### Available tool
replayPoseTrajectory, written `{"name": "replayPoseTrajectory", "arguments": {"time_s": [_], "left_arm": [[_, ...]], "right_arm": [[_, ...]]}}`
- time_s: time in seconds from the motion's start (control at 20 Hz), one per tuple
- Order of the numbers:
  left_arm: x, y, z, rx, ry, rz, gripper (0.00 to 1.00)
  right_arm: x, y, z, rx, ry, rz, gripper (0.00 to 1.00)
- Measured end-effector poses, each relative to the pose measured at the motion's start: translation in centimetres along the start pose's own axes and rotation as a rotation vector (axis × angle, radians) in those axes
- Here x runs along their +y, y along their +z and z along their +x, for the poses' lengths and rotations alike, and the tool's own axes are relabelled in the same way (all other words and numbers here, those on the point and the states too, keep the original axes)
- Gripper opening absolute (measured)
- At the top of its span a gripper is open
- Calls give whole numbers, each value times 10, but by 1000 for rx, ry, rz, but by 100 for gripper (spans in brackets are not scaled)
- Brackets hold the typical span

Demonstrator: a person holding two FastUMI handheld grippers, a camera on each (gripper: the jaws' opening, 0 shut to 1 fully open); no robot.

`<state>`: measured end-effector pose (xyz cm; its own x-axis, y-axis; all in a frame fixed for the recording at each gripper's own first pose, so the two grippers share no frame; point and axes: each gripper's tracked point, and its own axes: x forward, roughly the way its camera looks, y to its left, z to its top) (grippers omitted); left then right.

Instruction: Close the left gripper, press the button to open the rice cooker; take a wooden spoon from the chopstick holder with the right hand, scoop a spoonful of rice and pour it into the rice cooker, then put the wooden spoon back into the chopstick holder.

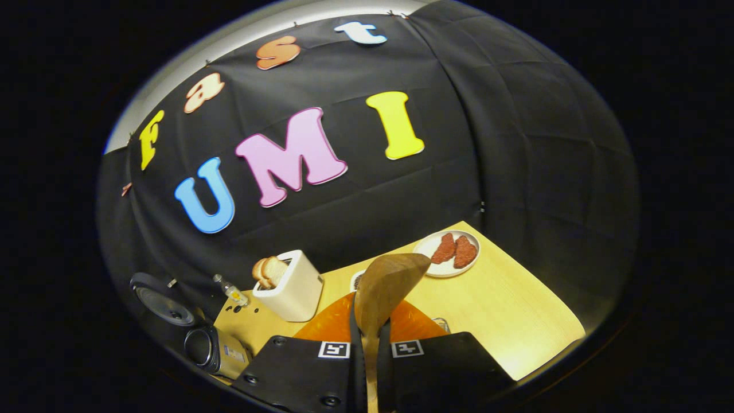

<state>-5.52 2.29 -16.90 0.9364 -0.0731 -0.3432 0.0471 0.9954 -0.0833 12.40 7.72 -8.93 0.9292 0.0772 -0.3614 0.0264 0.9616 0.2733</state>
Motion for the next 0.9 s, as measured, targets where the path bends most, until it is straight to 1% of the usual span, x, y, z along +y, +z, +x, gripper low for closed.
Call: {"name": "replayPoseTrajectory", "arguments": {"time_s": [0.1, 0.25, 0.35, 0.45, 0.7, 0.8, 0.9], "left_arm": [[8, -2, 0, 4, -14, 3, 96], [17, -5, 2, 17, -36, 3, 96], [24, -8, 6, 30, -46, 13, 96], [30, -11, 10, 43, -56, 23, 96], [38, -24, 21, 87, -77, 28, 96], [42, -26, 26, 96, -81, 31, 96], [44, -25, 28, 101, -83, 32, 96]], "right_arm": [[24, -11, -4, 10, 33, -30, 11], [52, -36, -3, 36, 59, -59, 11], [65, -54, 2, 49, 74, -87, 11], [69, -75, 9, 69, 74, -135, 11], [65, -133, 29, 119, 58, -332, 11], [64, -149, 31, 137, 50, -406, 12], [65, -165, 33, 146, 47, -432, 11]]}}
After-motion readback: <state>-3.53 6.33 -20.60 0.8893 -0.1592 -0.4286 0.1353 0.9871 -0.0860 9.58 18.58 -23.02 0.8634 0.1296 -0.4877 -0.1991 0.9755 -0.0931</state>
